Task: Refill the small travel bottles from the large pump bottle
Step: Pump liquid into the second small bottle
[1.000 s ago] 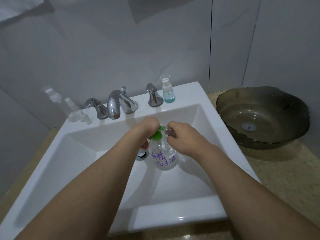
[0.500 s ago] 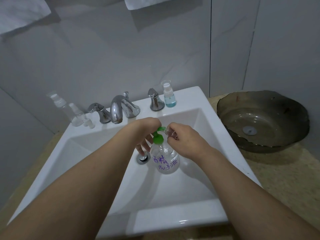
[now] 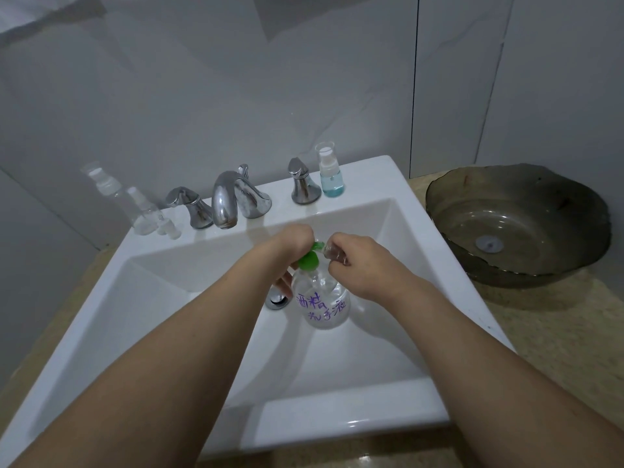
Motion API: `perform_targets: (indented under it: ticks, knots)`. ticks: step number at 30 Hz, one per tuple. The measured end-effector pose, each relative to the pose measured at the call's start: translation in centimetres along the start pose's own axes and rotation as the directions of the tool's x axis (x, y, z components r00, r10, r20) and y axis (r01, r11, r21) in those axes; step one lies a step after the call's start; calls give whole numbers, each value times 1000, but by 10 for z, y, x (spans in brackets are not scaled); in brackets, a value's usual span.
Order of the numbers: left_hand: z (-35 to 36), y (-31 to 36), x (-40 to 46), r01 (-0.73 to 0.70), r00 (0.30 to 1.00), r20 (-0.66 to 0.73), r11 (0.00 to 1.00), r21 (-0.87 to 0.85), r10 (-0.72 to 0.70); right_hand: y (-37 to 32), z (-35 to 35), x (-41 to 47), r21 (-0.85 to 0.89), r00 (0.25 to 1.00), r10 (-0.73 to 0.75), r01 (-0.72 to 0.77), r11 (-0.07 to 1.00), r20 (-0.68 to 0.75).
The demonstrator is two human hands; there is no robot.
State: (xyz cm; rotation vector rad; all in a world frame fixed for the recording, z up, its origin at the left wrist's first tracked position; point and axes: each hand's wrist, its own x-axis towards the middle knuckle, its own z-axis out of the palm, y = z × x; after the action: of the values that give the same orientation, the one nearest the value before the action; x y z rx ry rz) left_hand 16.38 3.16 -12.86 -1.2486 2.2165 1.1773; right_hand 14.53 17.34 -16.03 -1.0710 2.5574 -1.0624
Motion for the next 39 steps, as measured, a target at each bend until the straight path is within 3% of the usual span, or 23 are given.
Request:
perform_targets:
  ticks: [8, 25, 35, 39]
  knots:
    - [-18, 11, -10, 27, 994, 109, 999, 38, -31, -4, -3, -2, 41, 996, -42, 45, 998, -75]
    - [1, 3, -6, -32, 999, -22, 999, 6, 32, 3, 3, 1, 16, 999, -3, 4, 1000, -37]
    - [-25, 10, -8, 21, 979, 203, 999, 25, -26, -1, -1, 1, 30, 993, -60, 63, 998, -104]
    - [-21, 8, -5, 34, 985, 169, 998, 47, -41, 0, 1, 2, 12, 991, -79, 81, 997, -105]
